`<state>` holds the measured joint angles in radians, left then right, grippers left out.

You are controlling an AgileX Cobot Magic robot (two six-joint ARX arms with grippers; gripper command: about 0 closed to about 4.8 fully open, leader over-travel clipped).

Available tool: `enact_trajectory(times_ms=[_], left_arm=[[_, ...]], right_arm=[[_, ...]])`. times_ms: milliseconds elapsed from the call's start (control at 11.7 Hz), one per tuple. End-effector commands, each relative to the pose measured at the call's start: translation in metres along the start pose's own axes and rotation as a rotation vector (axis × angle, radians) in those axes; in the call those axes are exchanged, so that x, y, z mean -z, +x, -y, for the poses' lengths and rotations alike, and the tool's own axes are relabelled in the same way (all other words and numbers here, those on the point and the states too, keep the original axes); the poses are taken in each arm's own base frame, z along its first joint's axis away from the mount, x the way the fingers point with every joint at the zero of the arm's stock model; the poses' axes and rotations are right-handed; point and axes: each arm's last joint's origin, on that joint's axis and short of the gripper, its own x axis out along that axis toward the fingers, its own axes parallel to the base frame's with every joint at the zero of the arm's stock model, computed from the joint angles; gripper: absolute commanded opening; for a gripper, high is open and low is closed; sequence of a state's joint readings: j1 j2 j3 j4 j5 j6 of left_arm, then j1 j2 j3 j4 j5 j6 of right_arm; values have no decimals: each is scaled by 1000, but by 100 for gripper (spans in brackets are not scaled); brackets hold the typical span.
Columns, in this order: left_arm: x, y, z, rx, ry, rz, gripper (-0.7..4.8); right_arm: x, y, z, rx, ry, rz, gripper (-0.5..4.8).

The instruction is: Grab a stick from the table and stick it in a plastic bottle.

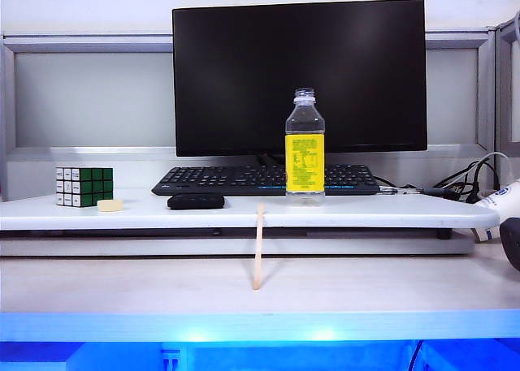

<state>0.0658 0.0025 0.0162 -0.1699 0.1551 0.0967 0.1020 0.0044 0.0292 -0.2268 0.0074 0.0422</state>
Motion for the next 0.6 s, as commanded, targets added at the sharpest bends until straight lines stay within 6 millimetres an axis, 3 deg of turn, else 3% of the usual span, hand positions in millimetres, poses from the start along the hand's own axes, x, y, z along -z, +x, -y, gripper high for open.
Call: enact_trajectory(times_ms=[86,513,599], left_arm=[[0,0,4,128,-3,11,-6],[-2,-1,8,270,-35,21,-6],[-2,-1,8,274,-49,20,-6]], right_arm=[[2,0,-3,-82,57,-11,-6],[-8,-2,-13,-220,164,62,-6],[-23,-7,-18,-281,196,107,-6]])
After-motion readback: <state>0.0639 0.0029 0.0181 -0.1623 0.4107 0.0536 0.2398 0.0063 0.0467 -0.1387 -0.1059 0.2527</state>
